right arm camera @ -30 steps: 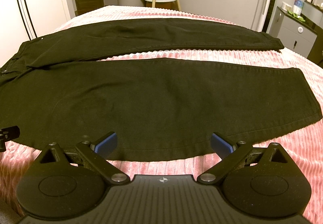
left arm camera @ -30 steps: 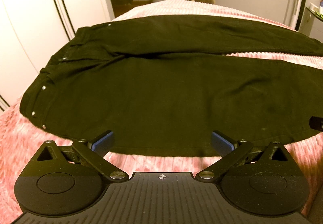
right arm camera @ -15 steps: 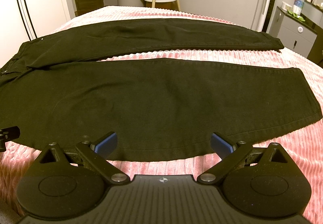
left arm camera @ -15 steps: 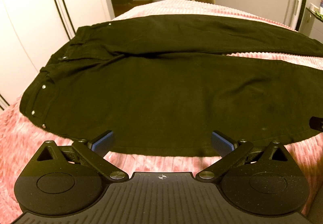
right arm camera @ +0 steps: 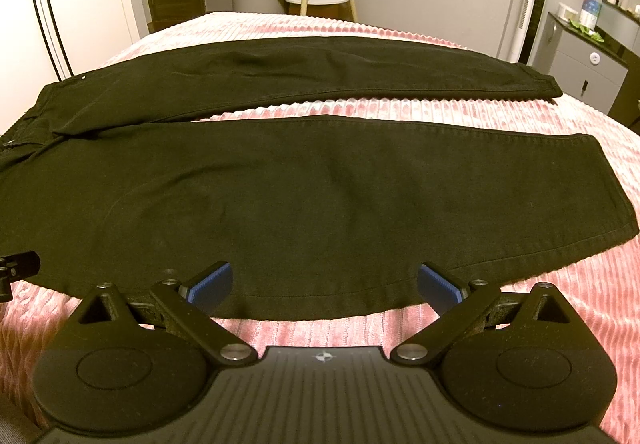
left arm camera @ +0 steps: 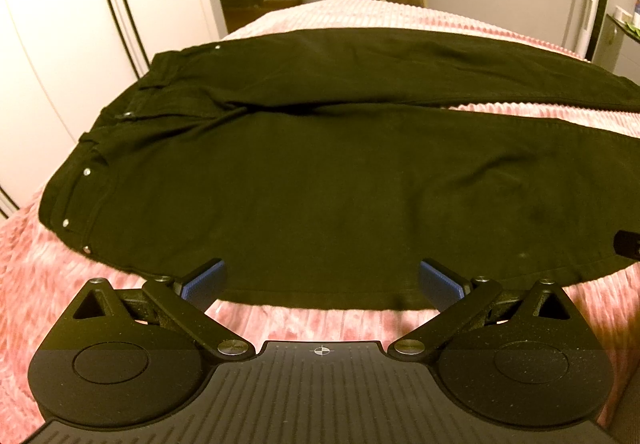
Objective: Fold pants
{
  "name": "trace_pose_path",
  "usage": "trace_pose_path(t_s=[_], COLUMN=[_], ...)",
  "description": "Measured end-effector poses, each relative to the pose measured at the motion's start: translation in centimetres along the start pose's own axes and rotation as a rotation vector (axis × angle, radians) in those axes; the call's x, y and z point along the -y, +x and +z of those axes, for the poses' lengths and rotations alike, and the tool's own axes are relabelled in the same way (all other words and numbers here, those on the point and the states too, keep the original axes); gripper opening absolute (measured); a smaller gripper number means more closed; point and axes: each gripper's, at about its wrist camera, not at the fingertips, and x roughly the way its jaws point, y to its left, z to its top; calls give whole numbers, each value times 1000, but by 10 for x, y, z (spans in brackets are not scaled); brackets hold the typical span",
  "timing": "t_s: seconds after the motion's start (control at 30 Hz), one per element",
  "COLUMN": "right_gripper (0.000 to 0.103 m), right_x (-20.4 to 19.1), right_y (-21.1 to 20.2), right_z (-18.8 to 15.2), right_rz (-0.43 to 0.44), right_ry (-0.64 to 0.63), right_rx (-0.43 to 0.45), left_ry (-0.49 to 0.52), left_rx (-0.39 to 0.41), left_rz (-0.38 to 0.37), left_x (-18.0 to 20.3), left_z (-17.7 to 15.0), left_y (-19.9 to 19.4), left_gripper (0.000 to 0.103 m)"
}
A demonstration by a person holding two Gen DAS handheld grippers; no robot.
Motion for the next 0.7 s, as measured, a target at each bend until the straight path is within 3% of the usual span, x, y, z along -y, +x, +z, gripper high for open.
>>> trace_pose_path(t_s=[0.7], right_gripper=[99], right_x=[3], right_y=[0], right_z=[1], right_rz=[3], right_ry=[5], right_rx=[-1], left_ry=[0], left_rx=[-12], left_rz=[1], left_x=[1], left_z=[0], left_y=[1], left_gripper=[103])
